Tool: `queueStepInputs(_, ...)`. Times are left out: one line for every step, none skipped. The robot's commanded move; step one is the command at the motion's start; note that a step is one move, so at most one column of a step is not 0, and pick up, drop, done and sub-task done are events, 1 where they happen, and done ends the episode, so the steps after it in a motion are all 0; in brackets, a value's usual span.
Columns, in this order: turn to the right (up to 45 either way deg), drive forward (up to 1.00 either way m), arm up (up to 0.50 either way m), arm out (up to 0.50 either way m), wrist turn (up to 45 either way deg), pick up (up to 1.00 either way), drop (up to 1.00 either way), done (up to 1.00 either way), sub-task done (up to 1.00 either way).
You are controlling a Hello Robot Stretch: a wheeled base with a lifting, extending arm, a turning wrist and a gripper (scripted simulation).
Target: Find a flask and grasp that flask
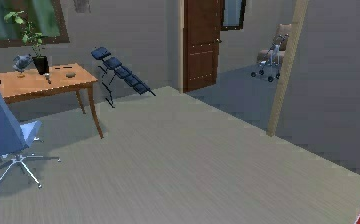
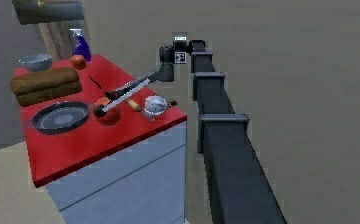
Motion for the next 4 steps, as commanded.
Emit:
queueStepInputs(0.0, 0.0, 0.0, 0.0, 45.0, 0.0, 0.0, 0.0, 0.0)
queueStepInputs(0.0, 0.0, 0.0, 0.0, 24.0, 0.0, 0.0, 0.0, 0.0)
queueStepInputs(0.0, 0.0, -0.12, 0.0, 0.0, 0.0, 0.0, 0.0, 0.0)
queueStepInputs(0.0, 0.0, 0.0, 0.0, 0.0, 1.0, 0.0, 0.0, 0.0)
